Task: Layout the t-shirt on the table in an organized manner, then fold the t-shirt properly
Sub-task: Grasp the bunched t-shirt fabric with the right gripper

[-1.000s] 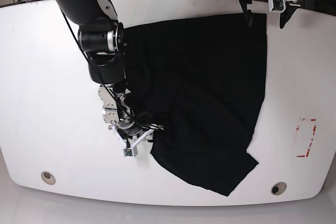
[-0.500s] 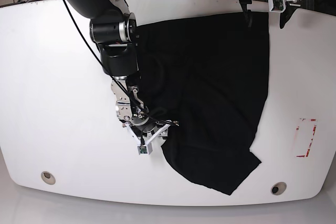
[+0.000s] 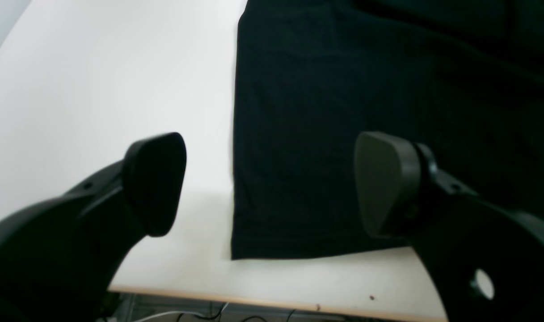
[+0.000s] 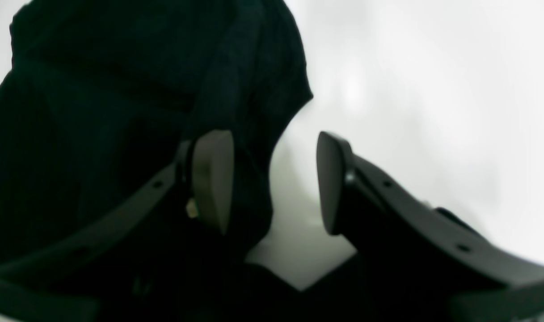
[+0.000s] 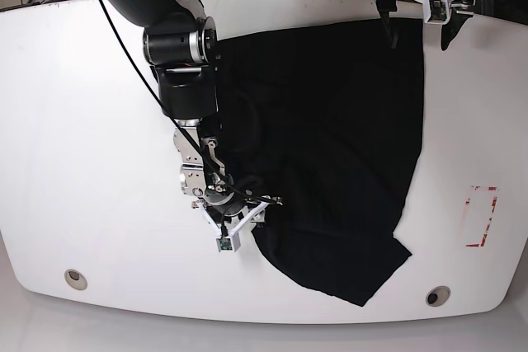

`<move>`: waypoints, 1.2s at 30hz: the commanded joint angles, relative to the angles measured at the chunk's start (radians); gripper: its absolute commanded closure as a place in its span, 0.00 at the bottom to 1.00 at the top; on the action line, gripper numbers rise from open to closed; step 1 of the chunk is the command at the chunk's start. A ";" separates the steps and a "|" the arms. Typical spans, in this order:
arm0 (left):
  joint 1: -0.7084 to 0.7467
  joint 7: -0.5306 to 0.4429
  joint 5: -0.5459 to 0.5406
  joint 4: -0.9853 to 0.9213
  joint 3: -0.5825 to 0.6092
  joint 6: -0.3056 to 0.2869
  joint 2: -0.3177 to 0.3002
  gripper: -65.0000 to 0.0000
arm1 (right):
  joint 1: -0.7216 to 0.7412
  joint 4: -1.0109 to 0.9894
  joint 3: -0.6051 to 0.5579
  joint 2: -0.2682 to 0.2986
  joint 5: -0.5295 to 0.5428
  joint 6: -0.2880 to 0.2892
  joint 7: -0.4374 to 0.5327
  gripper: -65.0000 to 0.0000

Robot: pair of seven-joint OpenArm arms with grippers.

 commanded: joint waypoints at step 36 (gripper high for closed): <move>-0.038 0.081 -0.001 0.016 -0.001 0.001 -0.004 0.14 | -0.041 0.025 -0.071 -0.040 0.000 0.000 0.061 0.54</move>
